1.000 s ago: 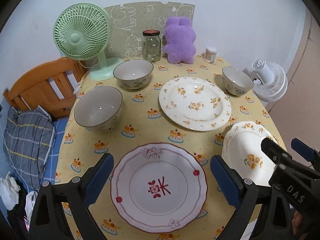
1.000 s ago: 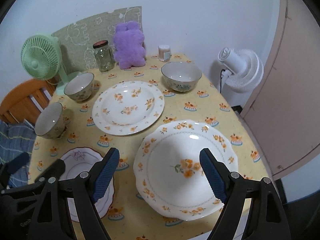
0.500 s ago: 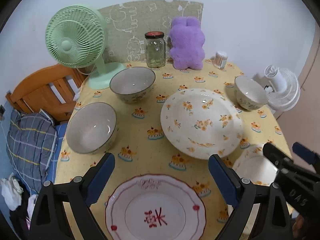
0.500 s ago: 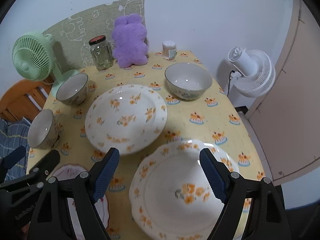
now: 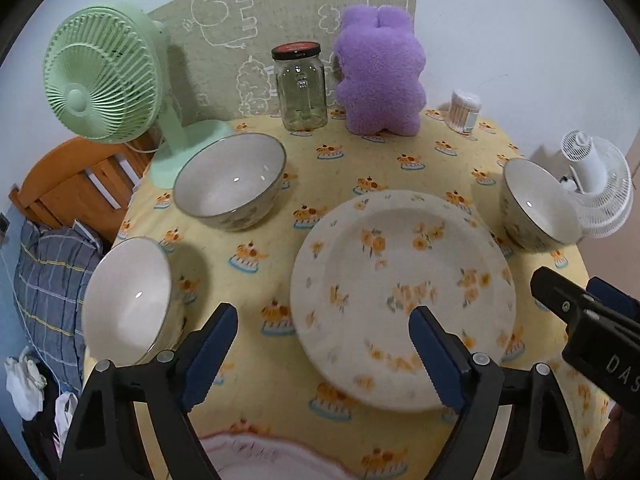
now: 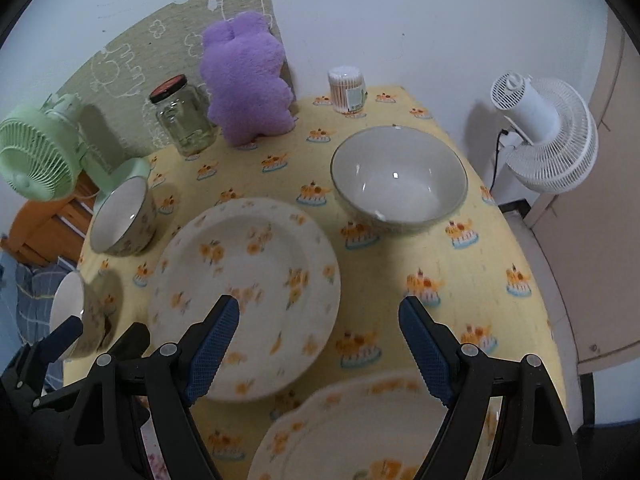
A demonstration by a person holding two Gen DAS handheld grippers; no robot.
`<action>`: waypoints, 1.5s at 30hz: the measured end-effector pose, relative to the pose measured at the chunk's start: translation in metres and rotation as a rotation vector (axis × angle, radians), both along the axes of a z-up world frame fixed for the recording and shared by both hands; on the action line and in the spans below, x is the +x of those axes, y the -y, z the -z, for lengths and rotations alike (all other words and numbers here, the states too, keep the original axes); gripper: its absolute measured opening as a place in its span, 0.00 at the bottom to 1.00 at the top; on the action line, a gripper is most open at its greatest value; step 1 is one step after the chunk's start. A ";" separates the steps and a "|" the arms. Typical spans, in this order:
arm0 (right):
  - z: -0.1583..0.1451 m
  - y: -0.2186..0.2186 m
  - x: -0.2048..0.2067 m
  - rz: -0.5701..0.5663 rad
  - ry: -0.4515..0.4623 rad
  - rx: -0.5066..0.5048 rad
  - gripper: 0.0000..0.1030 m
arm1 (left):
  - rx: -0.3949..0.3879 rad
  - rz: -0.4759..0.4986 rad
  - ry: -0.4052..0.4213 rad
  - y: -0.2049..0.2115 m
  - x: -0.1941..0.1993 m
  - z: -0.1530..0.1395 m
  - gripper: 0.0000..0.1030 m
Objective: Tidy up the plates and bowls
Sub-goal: 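Grasp the rim of the shallow beaded flower plate with both grippers, then lift the shallow plate and carry it toward the deep flower plate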
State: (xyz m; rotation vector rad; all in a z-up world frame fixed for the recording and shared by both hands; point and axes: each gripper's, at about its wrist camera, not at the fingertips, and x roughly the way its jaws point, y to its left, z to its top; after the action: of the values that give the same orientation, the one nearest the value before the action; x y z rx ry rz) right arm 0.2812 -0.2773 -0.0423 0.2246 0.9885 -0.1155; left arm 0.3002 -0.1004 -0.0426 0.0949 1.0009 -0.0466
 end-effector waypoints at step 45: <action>0.089 -0.036 0.077 -0.124 -0.176 -0.034 0.60 | 0.015 -0.036 -0.141 -0.007 0.053 0.075 0.71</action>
State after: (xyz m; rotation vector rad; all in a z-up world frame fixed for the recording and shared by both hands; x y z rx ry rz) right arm 0.3578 -0.2418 -0.1309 0.1225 1.1723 -0.0391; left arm 0.3528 -0.0935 -0.1177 0.0886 1.1439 -0.0128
